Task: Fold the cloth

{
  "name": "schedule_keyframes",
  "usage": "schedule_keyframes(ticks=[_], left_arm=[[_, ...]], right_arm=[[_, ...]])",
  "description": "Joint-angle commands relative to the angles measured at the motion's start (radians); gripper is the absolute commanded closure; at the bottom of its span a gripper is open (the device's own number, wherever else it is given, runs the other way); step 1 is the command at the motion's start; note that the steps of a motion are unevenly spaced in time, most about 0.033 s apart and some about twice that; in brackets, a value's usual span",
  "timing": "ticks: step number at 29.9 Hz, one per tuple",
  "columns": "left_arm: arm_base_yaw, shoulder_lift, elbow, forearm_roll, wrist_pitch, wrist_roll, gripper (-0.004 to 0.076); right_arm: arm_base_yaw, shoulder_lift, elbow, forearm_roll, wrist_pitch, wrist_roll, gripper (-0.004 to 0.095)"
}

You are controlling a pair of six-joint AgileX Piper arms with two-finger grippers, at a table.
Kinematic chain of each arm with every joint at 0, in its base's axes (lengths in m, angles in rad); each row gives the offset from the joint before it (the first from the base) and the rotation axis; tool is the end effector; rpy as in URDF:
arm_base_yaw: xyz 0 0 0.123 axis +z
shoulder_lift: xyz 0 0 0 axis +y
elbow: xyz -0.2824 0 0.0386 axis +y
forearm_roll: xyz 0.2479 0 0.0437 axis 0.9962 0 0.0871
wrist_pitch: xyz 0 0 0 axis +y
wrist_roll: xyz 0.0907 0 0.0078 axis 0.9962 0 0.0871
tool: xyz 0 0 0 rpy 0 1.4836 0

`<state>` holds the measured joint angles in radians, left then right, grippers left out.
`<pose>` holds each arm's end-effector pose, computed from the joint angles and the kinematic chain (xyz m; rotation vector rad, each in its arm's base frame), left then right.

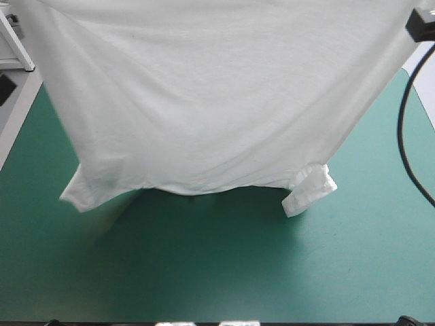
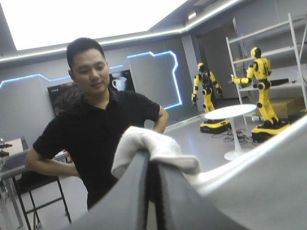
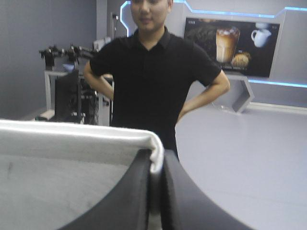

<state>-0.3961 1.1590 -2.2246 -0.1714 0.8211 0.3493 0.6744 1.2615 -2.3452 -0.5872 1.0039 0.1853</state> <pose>0.0780 -0.0450 0.6652 0.4845 1.1386 -0.2198 0.1095 0.0330 0.6633 -0.1429 1.3410 0.1155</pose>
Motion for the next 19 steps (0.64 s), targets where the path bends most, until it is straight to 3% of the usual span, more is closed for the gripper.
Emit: schedule_keyframes(ticks=[1,11,16,19], left_arm=[[-0.001,-0.035,-0.027,-0.009,-0.102,0.0,0.0733],[-0.001,-0.044,-0.096,-0.024,-0.109,0.01,0.0733],[-0.001,-0.021,-0.096,-0.024,-0.145,0.01,0.0733],[-0.001,0.017,-0.096,-0.02,-0.224,0.004,0.0733]], right_arm=[[-0.008,-0.018,-0.067,-0.033,-0.157,0.002,0.0925],[-0.008,-0.018,-0.133,0.068,-0.185,-0.03,0.0925],[-0.008,-0.006,-0.133,0.057,-0.183,-0.03,0.0925],[-0.008,0.014,-0.133,-0.002,-0.189,-0.02,0.0925]])
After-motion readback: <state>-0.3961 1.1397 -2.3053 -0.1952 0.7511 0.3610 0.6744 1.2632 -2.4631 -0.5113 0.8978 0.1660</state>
